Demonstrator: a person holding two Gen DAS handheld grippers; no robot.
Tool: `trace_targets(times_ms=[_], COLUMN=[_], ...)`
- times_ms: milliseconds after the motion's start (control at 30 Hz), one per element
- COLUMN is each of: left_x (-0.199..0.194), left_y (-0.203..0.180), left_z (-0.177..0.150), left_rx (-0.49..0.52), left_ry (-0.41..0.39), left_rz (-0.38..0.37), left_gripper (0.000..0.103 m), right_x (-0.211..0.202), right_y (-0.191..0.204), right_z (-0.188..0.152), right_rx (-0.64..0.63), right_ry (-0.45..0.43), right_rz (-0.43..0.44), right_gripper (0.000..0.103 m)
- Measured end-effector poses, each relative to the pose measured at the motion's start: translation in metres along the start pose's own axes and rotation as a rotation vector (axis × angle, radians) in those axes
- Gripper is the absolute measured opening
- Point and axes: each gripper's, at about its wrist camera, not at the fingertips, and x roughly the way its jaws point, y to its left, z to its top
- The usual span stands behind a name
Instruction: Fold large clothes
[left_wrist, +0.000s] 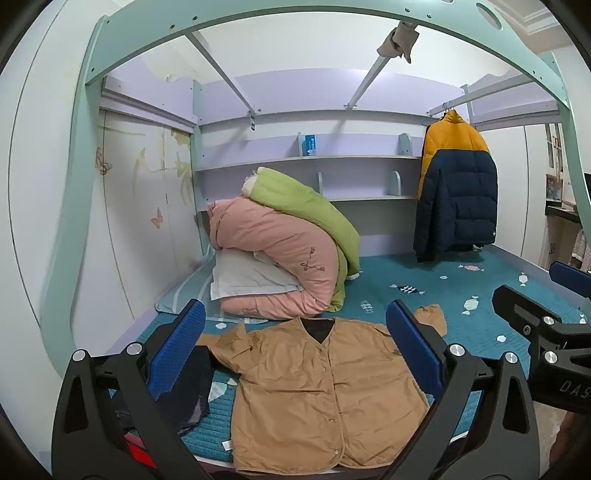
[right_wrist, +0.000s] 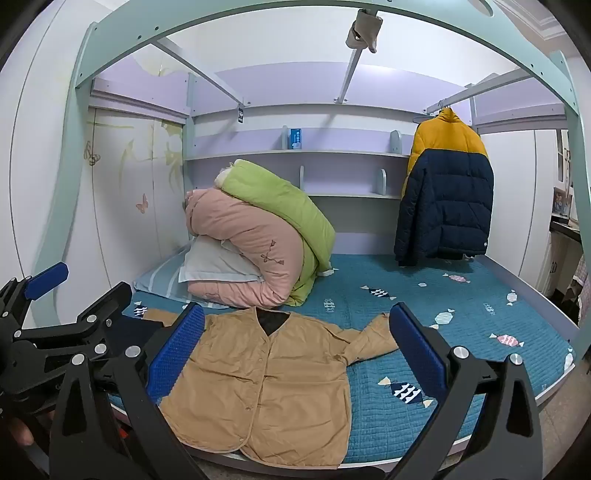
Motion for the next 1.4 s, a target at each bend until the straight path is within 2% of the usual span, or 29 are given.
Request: trace_targets(times_ms=[1400], left_x=[-0.0084], left_y=[-0.002], left_z=[0.0095], left_rx=[0.004], left_ry=[-0.011], left_rz=[0.018], left_gripper=[0.098], right_x=[-0.0049], right_y=[-0.0029], right_z=[0.0009], right_rx=[0.014], right_ry=[-0.019], right_rz=[0.0], right_gripper=[0.097])
